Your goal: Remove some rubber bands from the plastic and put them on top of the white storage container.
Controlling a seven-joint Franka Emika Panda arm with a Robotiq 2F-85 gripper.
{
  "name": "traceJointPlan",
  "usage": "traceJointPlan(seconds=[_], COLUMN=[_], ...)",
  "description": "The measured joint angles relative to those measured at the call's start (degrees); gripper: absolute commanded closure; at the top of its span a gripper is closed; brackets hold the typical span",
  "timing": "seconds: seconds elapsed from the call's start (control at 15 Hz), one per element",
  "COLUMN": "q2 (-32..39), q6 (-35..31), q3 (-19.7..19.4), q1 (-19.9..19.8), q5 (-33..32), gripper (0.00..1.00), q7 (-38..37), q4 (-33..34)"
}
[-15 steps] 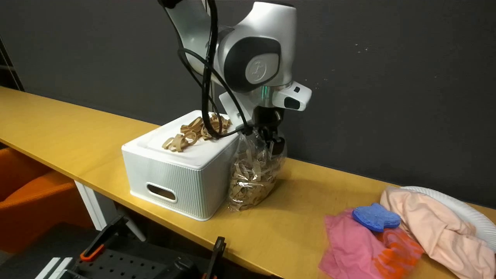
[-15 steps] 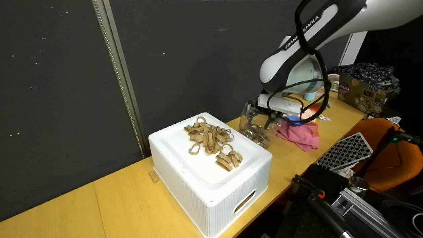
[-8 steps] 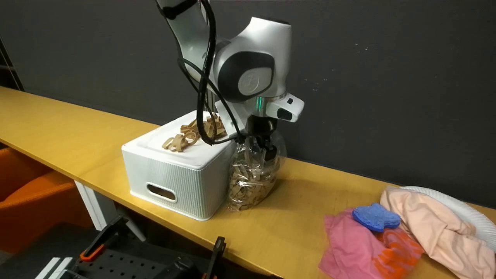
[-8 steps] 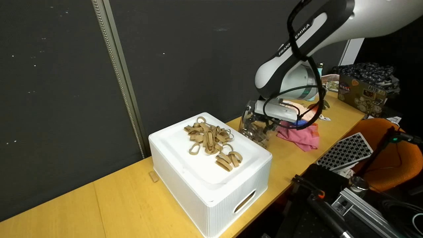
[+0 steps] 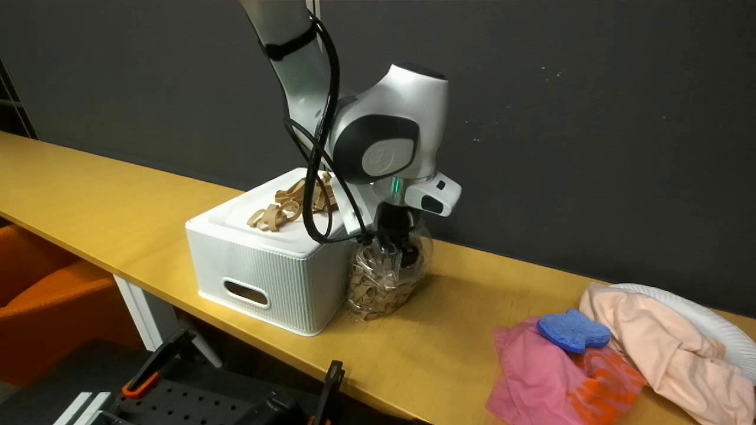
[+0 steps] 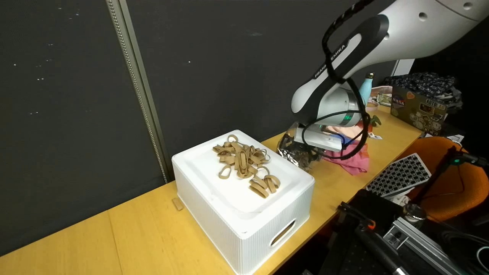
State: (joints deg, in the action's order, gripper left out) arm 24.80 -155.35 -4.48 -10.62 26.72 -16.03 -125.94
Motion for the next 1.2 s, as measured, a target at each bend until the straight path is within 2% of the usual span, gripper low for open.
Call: traceJointPlan(seconds=[0.13,0.27,0.33,0.87,0.93,1.2], q2=[0.7,1.2,1.4,0.9,0.7,-0.8], q6=[-0.1,-0.5,-0.9,-1.2,-1.2,-1.2], q3=[0.3,0.6,0.7,1.3,1.3,1.3], q1=[-0.6,-1.3,-1.7,-2.5,-2.5,-2.5], q5=[0.7,1.2,1.6,1.9,1.9,2.0], gripper=[0.09,0.34,0.36,0.96,1.00,0.98], q7=[0.9,1.7,2.3,3.3,3.3,3.3], q4=[0.0,0.1,0.1,0.9,1.0,0.7])
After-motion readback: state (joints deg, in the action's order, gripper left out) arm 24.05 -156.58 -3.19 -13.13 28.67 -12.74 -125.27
